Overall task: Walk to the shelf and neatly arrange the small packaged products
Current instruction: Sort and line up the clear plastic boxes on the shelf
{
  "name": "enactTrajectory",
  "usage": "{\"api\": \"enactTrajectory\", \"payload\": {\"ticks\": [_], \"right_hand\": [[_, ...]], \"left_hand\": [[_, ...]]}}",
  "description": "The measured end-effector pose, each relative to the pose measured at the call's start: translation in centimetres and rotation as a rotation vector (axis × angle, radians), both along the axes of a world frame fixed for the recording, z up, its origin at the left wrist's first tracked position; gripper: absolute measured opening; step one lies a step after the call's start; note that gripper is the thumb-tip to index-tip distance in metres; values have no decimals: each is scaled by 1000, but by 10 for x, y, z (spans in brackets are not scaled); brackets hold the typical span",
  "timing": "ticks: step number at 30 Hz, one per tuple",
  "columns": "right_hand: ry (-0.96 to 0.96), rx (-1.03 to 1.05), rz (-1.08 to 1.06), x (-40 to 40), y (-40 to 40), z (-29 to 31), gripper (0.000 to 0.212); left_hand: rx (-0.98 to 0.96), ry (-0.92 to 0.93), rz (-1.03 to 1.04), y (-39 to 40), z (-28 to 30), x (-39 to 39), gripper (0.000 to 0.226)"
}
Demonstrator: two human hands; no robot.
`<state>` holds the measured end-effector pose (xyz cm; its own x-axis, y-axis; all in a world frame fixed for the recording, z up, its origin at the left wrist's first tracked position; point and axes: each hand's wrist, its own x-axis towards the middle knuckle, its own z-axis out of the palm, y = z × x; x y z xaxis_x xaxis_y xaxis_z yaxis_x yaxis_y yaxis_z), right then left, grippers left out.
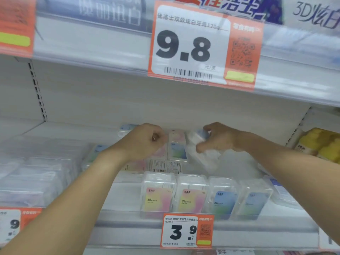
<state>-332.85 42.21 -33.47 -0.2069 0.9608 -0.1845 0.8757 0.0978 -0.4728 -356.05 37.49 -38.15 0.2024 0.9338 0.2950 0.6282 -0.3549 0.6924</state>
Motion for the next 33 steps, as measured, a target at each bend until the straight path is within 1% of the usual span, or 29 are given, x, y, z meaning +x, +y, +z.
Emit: {"api": "enactTrajectory", "payload": {"ticks": [1, 2, 3, 4, 5, 6, 8, 9, 10, 12, 14, 16, 18, 19, 20, 22, 23, 25, 27, 29, 31, 33], "right_hand": [[134, 27, 11, -1, 1, 4, 44], [292, -1, 37, -3, 3, 7, 48], [463, -71, 73, -7, 3, 10, 55], [617, -151, 126, -14, 1, 10, 57], [720, -216, 192, -21, -3, 11, 55], [769, -255, 244, -28, -6, 10, 56], [785, -283, 283, -37, -9, 8, 69], [772, -286, 284, -39, -8, 7, 73], [739, -277, 276, -40, -7, 8, 72], [624, -219, 263, -38, -7, 10, 66], [515, -150, 240, -33, -11, 11, 66], [456, -71, 176, -28, -15, 14, 66], [403, 70, 83, -26, -23, 20, 57], [372, 177, 19, -25, -25, 22, 49], [343, 290, -50, -23, -27, 25, 47], [297, 470, -159, -16, -30, 29, 56], [297, 513, -179, -11, -32, 32, 58], [339, 519, -154, 1, -39, 37, 52], [382, 462, -95, 15, -50, 43, 41], [420, 395, -41, 32, -61, 43, 31], [472, 375, -40, 49, -72, 36, 29], [545, 415, -77, 65, -80, 29, 29]], "left_hand": [[4, -46, 14, 1, 1, 1, 23], [-29, -115, 24, 2, 2, 2, 30], [-101, -209, 15, 2, 4, 2, 44], [-198, -322, -21, 1, 6, 3, 61], [-294, -429, -75, 0, 9, 3, 74], [-366, -531, -144, -1, 11, 3, 79], [-415, -680, -273, -4, 16, -1, 69], [-404, -694, -298, -7, 19, -4, 62], [-387, -681, -295, -9, 21, -7, 59], [-344, -606, -214, -11, 23, -11, 55], [-268, -493, -77, -11, 24, -12, 55], [-181, -417, 32, -9, 24, -10, 58], [-129, -450, 90, -7, 26, -5, 46], [-114, -479, 118, -7, 28, -2, 41], [-100, -493, 144, -8, 31, 0, 39], [-56, -453, 180, -9, 36, 6, 40], [-31, -416, 190, -11, 39, 8, 40], [10, -351, 205, -16, 45, 15, 35], [56, -309, 226, -22, 50, 23, 32], [117, -314, 269, -27, 54, 34, 33], [161, -318, 301, -30, 59, 46, 34], [152, -259, 296, -32, 62, 59, 37]]}}
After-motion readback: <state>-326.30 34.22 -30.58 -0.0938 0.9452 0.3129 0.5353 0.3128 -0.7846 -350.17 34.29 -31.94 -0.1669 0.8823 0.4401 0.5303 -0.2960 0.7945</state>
